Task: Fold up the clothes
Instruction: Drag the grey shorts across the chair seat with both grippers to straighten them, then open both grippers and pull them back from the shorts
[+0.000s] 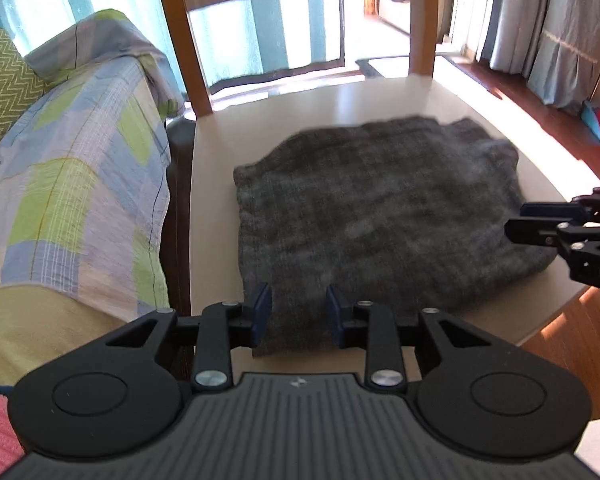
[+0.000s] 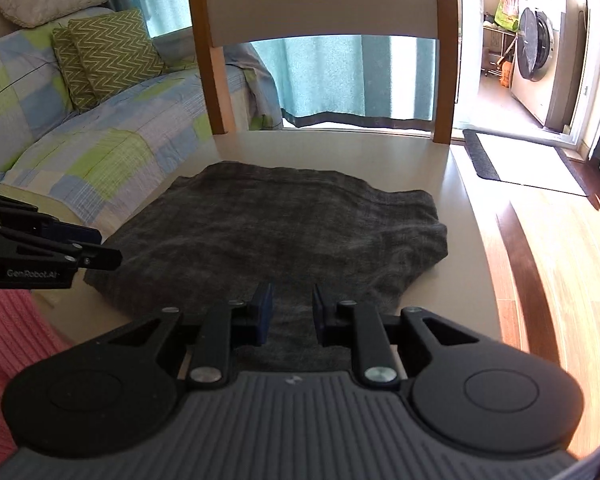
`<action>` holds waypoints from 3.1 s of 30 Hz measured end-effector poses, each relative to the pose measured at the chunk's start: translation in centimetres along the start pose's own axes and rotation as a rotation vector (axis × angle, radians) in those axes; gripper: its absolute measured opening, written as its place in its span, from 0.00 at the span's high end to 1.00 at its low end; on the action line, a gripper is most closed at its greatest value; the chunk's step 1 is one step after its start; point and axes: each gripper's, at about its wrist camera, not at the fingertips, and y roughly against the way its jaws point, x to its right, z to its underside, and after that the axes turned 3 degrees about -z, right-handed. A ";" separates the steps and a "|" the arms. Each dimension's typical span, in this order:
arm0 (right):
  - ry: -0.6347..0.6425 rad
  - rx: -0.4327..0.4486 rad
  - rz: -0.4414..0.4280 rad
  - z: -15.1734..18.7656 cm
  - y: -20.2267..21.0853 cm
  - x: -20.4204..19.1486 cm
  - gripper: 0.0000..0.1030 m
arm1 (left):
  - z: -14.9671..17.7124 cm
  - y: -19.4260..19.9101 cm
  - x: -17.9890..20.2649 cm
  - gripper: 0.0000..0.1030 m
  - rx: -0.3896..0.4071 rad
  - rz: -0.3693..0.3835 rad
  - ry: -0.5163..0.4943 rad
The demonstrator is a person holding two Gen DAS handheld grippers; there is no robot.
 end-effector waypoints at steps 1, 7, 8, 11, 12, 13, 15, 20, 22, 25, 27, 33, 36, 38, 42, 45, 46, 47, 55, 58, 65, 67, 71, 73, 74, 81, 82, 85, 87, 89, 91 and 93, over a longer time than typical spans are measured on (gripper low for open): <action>0.009 -0.031 0.012 0.6 -0.2 -0.2 0.83 | -0.1 0.0 0.1 0.65 -0.002 -0.004 -0.003; 0.012 -0.021 0.014 1.2 1.0 -0.7 0.83 | -0.3 1.7 -0.3 0.65 -0.005 -0.011 0.029; 0.007 -0.001 0.008 0.9 1.5 -0.7 0.83 | 0.0 1.9 -0.1 0.65 -0.010 -0.026 0.021; 0.023 -0.012 0.016 0.7 1.6 -0.8 0.82 | 0.8 0.5 0.6 0.64 -0.079 -0.057 0.011; 0.035 -0.045 0.027 1.2 0.8 -0.7 0.82 | 1.0 0.2 0.8 0.64 -0.083 -0.071 0.009; 0.044 -0.060 0.035 1.6 0.7 -0.7 0.82 | 1.1 0.3 1.0 0.64 -0.086 -0.076 0.009; 0.107 -0.048 0.049 2.1 0.5 -1.0 0.82 | 1.1 1.3 1.0 0.64 -0.067 -0.066 0.036; 0.069 -0.018 0.061 1.4 2.2 -0.6 0.81 | -0.2 3.9 0.6 0.64 0.037 -0.070 0.063; 0.070 -0.020 0.065 1.4 2.5 -0.5 0.81 | -1.5 3.3 0.5 0.64 0.061 -0.066 0.060; 0.095 -0.046 0.072 2.1 1.5 -0.3 0.81 | -2.8 0.6 0.8 0.63 0.027 -0.061 0.013; 0.116 -0.036 0.070 2.1 1.3 0.0 0.80 | -2.7 -0.9 1.2 0.64 -0.022 -0.057 0.000; 0.137 -0.035 0.065 1.6 1.1 0.9 0.80 | -1.4 -0.1 2.5 0.64 -0.002 -0.067 -0.013; 0.152 -0.037 0.064 1.5 1.2 1.2 0.79 | -1.3 0.0 2.7 0.64 0.000 -0.070 0.002; 0.158 -0.038 0.064 1.5 1.2 1.1 0.79 | -1.2 0.0 2.8 0.64 0.004 -0.072 0.008; 0.170 -0.040 0.063 1.5 1.3 1.1 0.78 | -1.4 -0.1 2.5 0.63 -0.001 -0.065 0.011; 0.160 -0.047 0.066 1.3 1.3 1.1 0.77 | -1.8 0.0 2.4 0.62 -0.012 -0.064 0.007; 0.153 -0.051 0.066 1.2 1.4 1.1 0.77 | -2.0 0.1 2.4 0.62 -0.017 -0.067 0.010; 0.144 -0.055 0.066 1.1 1.5 1.1 0.77 | -2.2 0.1 2.4 0.62 -0.022 -0.069 0.014; -0.015 0.019 0.042 -0.6 6.0 0.7 0.67 | -3.6 3.8 1.9 0.44 -0.054 -0.089 0.098; -0.065 0.015 0.020 -0.5 8.2 0.4 0.64 | -3.2 5.2 1.7 0.41 -0.100 -0.060 0.146; -0.171 -0.025 0.049 2.0 11.5 -0.2 0.57 | -1.5 7.2 2.6 0.41 -0.202 -0.035 0.205; -0.219 -0.018 0.062 3.3 12.6 -0.5 0.56 | -0.8 7.8 2.9 0.41 -0.206 -0.030 0.213; -0.224 0.012 0.094 4.8 14.5 -1.7 0.52 | 1.0 9.8 3.3 0.41 -0.192 -0.026 0.213; -0.223 0.027 0.106 5.2 15.5 -2.3 0.49 | 1.8 11.1 3.3 0.41 -0.189 -0.031 0.210; -0.229 0.041 0.117 5.4 16.8 -3.1 0.47 | 2.1 11.8 3.3 0.40 -0.187 -0.034 0.210; -0.231 0.091 0.150 4.0 24.0 -8.3 0.24 | 4.3 22.3 1.4 0.26 -0.128 -0.034 0.231; -0.229 0.091 0.152 3.7 24.3 -8.6 0.21 | 4.3 23.4 1.1 0.26 -0.122 -0.036 0.235; -0.216 0.093 0.182 2.1 28.8 -11.7 0.13 | 4.8 28.7 -0.3 0.23 -0.100 -0.050 0.269; -0.208 0.106 0.201 1.3 31.4 -13.4 0.05 | 5.3 31.9 -1.1 0.21 -0.093 -0.066 0.293; -0.200 0.122 0.227 0.5 34.1 -14.9 0.01 | 6.2 35.8 -2.2 0.21 -0.081 -0.081 0.332; -0.193 0.112 0.255 -0.3 36.2 -16.2 0.01 | 7.0 38.6 -2.9 0.21 -0.080 -0.078 0.365; -0.181 0.110 0.270 -1.0 38.1 -17.4 0.01 | 7.8 41.2 -3.5 0.21 -0.069 -0.069 0.389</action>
